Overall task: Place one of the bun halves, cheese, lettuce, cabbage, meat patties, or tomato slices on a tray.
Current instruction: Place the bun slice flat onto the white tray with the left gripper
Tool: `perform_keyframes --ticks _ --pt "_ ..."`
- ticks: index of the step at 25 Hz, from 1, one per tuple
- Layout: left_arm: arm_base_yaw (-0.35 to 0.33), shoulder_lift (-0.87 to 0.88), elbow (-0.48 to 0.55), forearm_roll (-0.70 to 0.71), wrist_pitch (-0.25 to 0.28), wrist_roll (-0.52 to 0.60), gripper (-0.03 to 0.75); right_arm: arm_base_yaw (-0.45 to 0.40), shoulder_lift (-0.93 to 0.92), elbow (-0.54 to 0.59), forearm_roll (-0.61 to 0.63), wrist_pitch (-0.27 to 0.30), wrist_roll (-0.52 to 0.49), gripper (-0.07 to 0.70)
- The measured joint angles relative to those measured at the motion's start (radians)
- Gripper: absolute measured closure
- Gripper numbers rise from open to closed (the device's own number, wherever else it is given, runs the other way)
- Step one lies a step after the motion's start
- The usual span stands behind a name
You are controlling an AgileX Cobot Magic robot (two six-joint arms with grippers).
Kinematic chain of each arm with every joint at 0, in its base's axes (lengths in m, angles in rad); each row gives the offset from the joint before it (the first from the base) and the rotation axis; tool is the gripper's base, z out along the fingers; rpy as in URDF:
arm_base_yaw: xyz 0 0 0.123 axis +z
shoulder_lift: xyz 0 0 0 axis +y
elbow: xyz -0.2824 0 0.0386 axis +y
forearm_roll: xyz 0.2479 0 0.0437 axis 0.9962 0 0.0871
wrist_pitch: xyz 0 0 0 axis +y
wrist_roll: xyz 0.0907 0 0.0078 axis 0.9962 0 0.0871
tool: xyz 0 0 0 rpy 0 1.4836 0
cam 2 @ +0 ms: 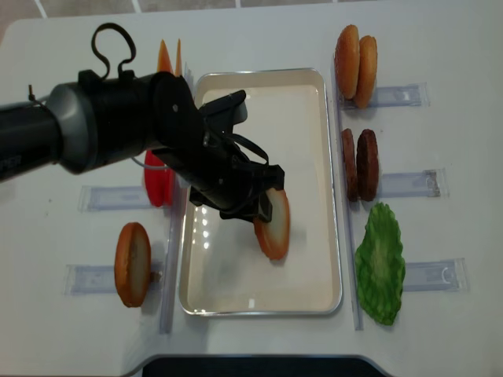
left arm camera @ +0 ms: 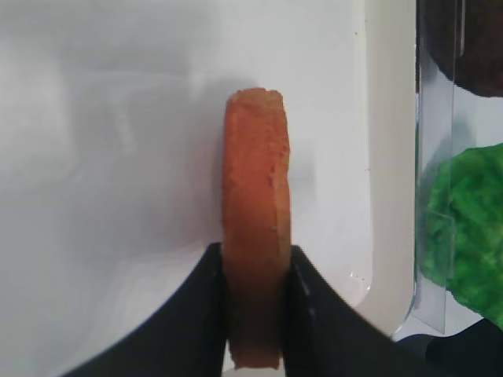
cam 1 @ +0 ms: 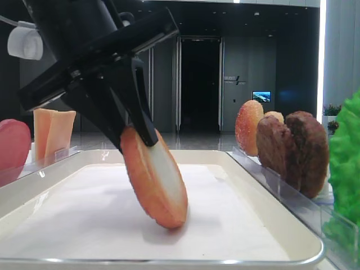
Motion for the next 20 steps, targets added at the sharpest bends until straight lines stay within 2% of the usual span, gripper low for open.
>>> perform_keyframes --ticks 8,10,13,15,20 --pt "0.0 0.001 0.0 -0.002 -0.001 0.0 0.556 0.0 0.0 0.0 0.0 0.0 0.0 0.107" --pt "0.0 0.002 0.0 -0.003 0.006 0.0 0.492 0.0 0.0 0.0 0.0 0.0 0.0 0.107" --pt "0.0 0.008 0.0 -0.002 0.019 0.0 0.349 0.0 0.0 0.0 0.0 0.0 0.0 0.107" --pt "0.0 0.008 0.0 -0.002 0.029 0.0 0.295 0.0 0.0 0.0 0.0 0.0 0.0 0.107" --pt "0.0 0.008 0.0 0.032 0.045 -0.041 0.257 0.0 0.0 0.0 0.0 0.0 0.0 0.107"
